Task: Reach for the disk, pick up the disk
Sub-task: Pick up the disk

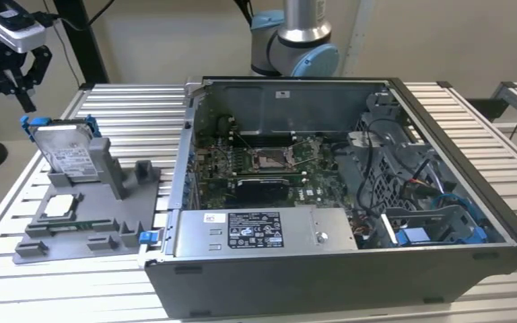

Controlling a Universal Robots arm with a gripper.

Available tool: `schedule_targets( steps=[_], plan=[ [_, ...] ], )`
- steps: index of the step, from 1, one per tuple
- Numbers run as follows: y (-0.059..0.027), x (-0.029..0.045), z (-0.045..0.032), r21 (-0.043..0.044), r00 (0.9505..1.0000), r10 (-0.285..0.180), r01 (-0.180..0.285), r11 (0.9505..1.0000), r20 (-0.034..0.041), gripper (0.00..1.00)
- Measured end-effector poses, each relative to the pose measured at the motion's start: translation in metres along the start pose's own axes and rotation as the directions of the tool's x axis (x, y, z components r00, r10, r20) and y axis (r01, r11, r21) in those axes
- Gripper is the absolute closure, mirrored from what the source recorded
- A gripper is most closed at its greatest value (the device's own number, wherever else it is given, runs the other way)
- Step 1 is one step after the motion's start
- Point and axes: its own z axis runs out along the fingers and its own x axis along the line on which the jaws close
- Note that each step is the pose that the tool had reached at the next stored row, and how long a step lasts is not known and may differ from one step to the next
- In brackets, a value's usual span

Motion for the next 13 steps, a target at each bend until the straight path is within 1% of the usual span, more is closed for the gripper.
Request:
schedule_targets(
  steps=[4,7,10,13],
  plan=[
    [-0.0001,0.0,0.0,0.0001,0.9986,-0.053,0.053,0.9986,-0.0019,1.0],
    [-0.0001,0.0,0.0,0.0,0.9957,-0.093,0.093,0.9957,-0.0035,1.0],
    [-0.0001,0.0,0.0,-0.0001,0.9909,-0.134,0.134,0.9909,-0.0051,1.0],
    [-0.0001,0.0,0.0,-0.0003,0.9835,-0.181,0.181,0.9835,-0.0068,1.0]
  ],
)
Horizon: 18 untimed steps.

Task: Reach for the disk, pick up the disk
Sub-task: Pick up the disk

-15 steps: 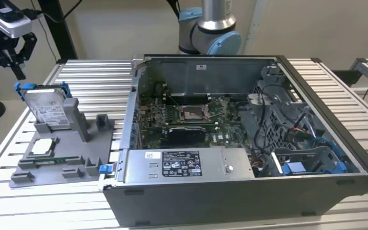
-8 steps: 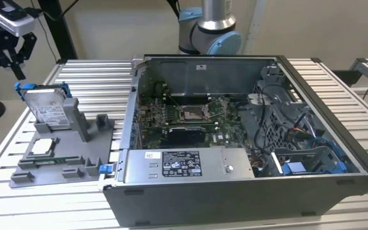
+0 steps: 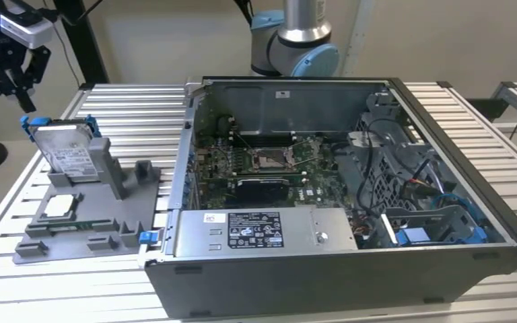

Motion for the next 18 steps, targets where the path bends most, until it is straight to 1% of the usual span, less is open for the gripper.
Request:
schedule_targets(
  steps=[3,6,9,11,13,14,15,18],
  plan=[
    [0.0,0.0,0.0,0.0,0.9986,-0.052,0.052,0.9986,-0.002,1.0],
    [0.0,0.0,0.0,-0.0002,0.9945,-0.105,0.105,0.9945,-0.004,1.0],
    [0.0,0.0,0.0,-0.0004,0.9875,-0.158,0.158,0.9875,-0.006,1.0],
    [0.0,0.0,0.0,-0.0006,0.9809,-0.194,0.194,0.9809,-0.0075,1.0],
    [0.0,0.0,0.0,-0.0009,0.9731,-0.23,0.23,0.9732,-0.0087,1.0],
    [0.0,0.0,0.0,-0.001,0.9702,-0.242,0.242,0.9702,-0.0091,1.0],
    [0.0,0.0,0.0,-0.0011,0.9679,-0.251,0.251,0.968,-0.0095,1.0],
    [0.0,0.0,0.0,-0.0011,0.9671,-0.254,0.254,0.9671,-0.0096,1.0]
  ],
)
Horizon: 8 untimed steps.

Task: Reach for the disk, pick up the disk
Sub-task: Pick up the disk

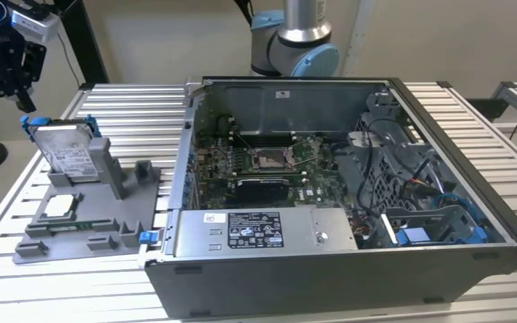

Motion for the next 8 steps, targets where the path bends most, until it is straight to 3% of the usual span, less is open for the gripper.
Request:
schedule_targets(
  steps=[5,8],
  plan=[
    [0.0,0.0,0.0,0.0,1.0,-0.002,0.002,1.0,0.0,1.0],
    [0.0,0.0,0.0,0.0,0.9994,-0.033,0.033,0.9994,-0.0012,1.0]
  ],
)
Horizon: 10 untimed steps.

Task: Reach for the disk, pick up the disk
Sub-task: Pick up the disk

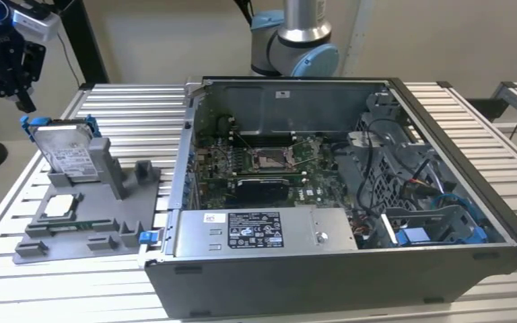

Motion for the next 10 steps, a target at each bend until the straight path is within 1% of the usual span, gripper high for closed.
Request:
schedule_targets(
  steps=[3,5,8,10],
  plan=[
    [0.0,0.0,0.0,0.0,0.9985,-0.054,0.054,0.9985,-0.002,1.0],
    [0.0,0.0,0.0,0.0,0.9959,-0.09,0.09,0.9959,-0.0034,1.0],
    [0.0,0.0,0.0,0.0015,0.9895,-0.144,0.144,0.9895,-0.0047,1.0],
    [0.0,0.0,0.0,0.0043,0.9837,-0.18,0.18,0.9837,-0.005,1.0]
  ],
)
